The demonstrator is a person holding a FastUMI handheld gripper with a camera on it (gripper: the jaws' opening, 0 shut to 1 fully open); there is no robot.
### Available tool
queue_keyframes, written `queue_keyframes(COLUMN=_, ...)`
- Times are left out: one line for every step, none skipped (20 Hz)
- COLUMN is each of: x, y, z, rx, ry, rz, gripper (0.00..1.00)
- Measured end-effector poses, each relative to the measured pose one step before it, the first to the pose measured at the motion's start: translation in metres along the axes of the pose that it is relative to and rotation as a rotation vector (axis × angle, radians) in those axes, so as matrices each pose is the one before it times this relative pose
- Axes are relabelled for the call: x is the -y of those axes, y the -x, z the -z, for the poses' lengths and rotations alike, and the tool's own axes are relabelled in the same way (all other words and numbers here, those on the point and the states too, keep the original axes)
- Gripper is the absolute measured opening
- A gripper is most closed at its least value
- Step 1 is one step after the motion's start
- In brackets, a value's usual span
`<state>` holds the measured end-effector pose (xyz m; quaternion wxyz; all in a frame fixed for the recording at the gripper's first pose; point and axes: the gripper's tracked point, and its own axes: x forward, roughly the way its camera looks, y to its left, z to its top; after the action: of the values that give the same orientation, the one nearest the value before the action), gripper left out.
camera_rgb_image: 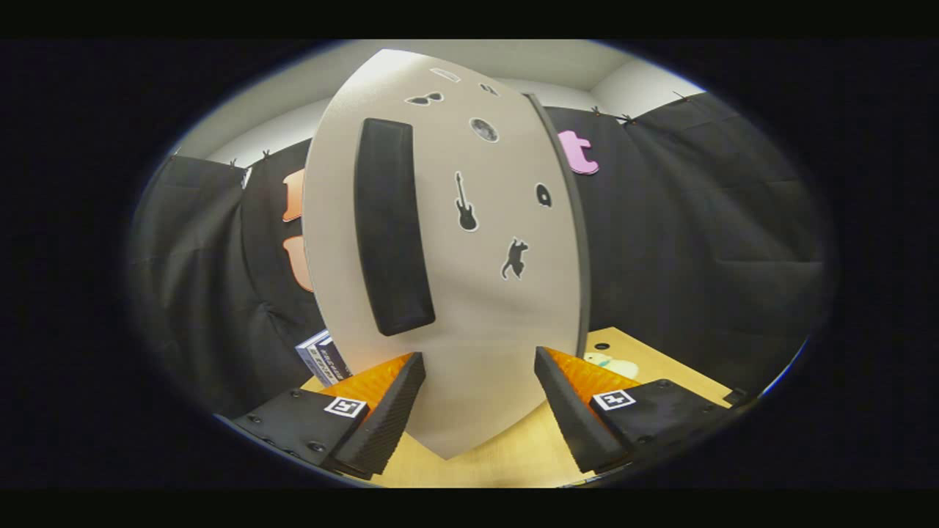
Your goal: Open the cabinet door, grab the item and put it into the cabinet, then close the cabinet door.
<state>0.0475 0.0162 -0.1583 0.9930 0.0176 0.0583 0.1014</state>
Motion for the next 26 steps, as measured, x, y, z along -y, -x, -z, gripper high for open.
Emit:
queue_keyframes(x=-0.00988, y=-0.01347, z=-0.00143, rx=0.00276, ry=0.00609, rz=-0.01025, gripper=0.97)
queue_keyframes(x=-0.00994, y=-0.01426, z=-0.00125, rx=0.00613, ry=0.01035, rz=-0.0068, gripper=0.97)
queue_keyframes(x=-0.00577, y=-0.01305, z=-0.00041, rx=0.00076, ry=0.01386, rz=0.0006, gripper=0.97)
queue_keyframes(x=-0.00335, y=-0.01434, z=-0.00174, rx=0.0009, ry=0.0162, rz=0.00783, gripper=0.97)
queue_keyframes(x=-0.00394, y=-0.01377, z=-0.00292, rx=-0.00073, ry=0.01158, rz=-0.00009, gripper=0.97)
queue_keyframes(x=-0.00382, y=-0.01039, z=-0.00193, rx=-0.00228, ry=0.00238, rz=-0.00206, gripper=0.97)
queue_keyframes(x=-0.00158, y=-0.00897, z=-0.00176, rx=-0.00247, ry=-0.00075, rz=-0.00475, gripper=0.97)
queue_keyframes(x=-0.0012, y=-0.00707, z=-0.00021, rx=-0.00225, ry=0.00052, rz=-0.0023, gripper=0.97)
queue_keyframes(x=-0.00214, y=-0.00711, z=-0.001, rx=0.00147, ry=0.00182, rz=0.00026, gripper=0.97)
queue_keyframes(x=-0.00193, y=-0.00668, z=-0.00019, rx=-0.0003, ry=-0.00033, rz=0.00399, gripper=0.97)
queue_keyframes(x=-0.00332, y=-0.00442, z=-0.00051, rx=0.00289, ry=-0.00431, rz=0.00324, gripper=0.97)
queue_keyframes(x=-0.00117, y=-0.00581, z=0.00213, rx=-0.0006, ry=-0.01198, rz=0.0046, gripper=0.97)
queue_keyframes(x=0.00083, y=-0.00457, z=0.00209, rx=-0.00216, ry=-0.01687, rz=0.00293, gripper=0.97)
queue_keyframes(x=0.00129, y=-0.00319, z=0.0018, rx=-0.00265, ry=-0.01602, rz=0.00122, gripper=0.97)
queue_keyframes(x=0.00168, y=-0.00135, z=0.00075, rx=-0.0004, ry=-0.01401, rz=0.00106, gripper=0.97)
queue_keyframes(x=0.00314, y=-0.00157, z=0.00151, rx=-0.00145, ry=-0.0112, rz=0.00747, gripper=0.97)
queue_keyframes(x=0.00154, y=0.00092, z=-0.00017, rx=0.00142, ry=-0.00812, rz=0.01129, gripper=0.97)
queue_keyframes(x=0.00159, y=0.00016, z=0.00161, rx=-0.00884, ry=-0.00032, rz=0.01347, gripper=0.97)
queue_keyframes(x=0.00213, y=0.00034, z=-0.00022, rx=-0.00826, ry=0.00584, rz=0.01216, gripper=0.97)
queue_keyframes(x=0.00421, y=0.00167, z=-0.00254, rx=-0.00705, ry=0.01028, rz=0.01276, gripper=0.97)
queue_keyframes(x=0.00481, y=0.0042, z=-0.00492, rx=0.00373, ry=0.00369, rz=0.00954, gripper=0.97)
queue_keyframes(x=0.00586, y=0.00644, z=-0.0053, rx=0.002, ry=-0.00127, rz=0.00572, gripper=0.97)
queue_keyframes(x=0.00764, y=0.00865, z=-0.00574, rx=-0.00051, ry=-0.00369, rz=0.00485, gripper=0.97)
queue_keyframes(x=0.00874, y=0.0091, z=-0.00727, rx=0.00256, ry=-0.00279, rz=-0.00039, gripper=0.97)
queue_keyframes(x=0.01033, y=0.01131, z=-0.00893, rx=0.0032, ry=-0.00113, rz=-0.00087, gripper=0.98)
queue_keyframes(x=0.01157, y=0.01046, z=-0.01021, rx=0.00429, ry=-0.00147, rz=0.00337, gripper=0.97)
